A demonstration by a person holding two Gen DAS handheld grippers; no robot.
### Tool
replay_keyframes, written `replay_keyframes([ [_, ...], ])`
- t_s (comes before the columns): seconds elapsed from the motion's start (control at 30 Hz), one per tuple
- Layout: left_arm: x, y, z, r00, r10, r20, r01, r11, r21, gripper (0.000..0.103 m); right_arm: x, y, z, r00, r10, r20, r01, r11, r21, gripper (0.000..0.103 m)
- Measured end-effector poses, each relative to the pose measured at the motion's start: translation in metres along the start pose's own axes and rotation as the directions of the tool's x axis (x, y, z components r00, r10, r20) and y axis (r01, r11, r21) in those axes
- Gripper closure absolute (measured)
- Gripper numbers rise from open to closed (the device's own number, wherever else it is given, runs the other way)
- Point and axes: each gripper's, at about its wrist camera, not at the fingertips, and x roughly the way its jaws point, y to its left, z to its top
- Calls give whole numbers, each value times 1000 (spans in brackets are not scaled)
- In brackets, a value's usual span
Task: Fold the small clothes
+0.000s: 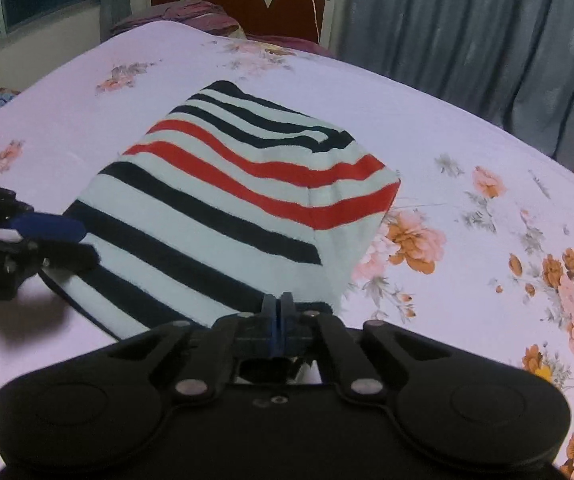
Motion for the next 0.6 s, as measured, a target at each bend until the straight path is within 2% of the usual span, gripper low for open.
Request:
replay_keyframes([
  [0.17, -4, -1, -8, 1000, 17, -2, -17, 1000, -9, 76, -1, 2, -2, 1000, -17, 3, 17, 1000, -5, 103],
  [0.2, -5, -1, -9, 1000, 23, -4, -23, 1000, -12, 76, -6, 3, -3, 1000, -13, 17, 13, 1000, -2, 102],
  [0.23, -6, -1, -11, 1000, 26, -3, -26, 999, -18, 76, -13, 5, -3, 999, 2, 39, -2, 1000, -5, 97],
  [0.3, -6, -4, -13, 999, 33, -2, -33, 999, -20, 76, -26, 10, -7, 998, 28, 64, -28, 1000, -9, 96],
  [0.33, -6, -5, -14, 999, 39, -2, -39, 999, -19, 76, -25, 11, -9, 998, 40, 55, -40, 999, -12, 98],
  [0.4, -6, -8, -16, 999, 46, -5, -46, 999, -18, 76, -15, 12, -18, 1000, 14, 6, -14, 1000, -23, 101],
  [0.47, -7, -10, -18, 999, 51, -11, -51, 999, -17, 76, -3, 8, -27, 1000, 8, -29, -8, 1000, 7, 103],
  [0.6, -8, -11, -23, 998, 67, -15, -67, 998, -12, 76, 0, 6, -29, 1000, 10, -16, -9, 998, 61, 103],
])
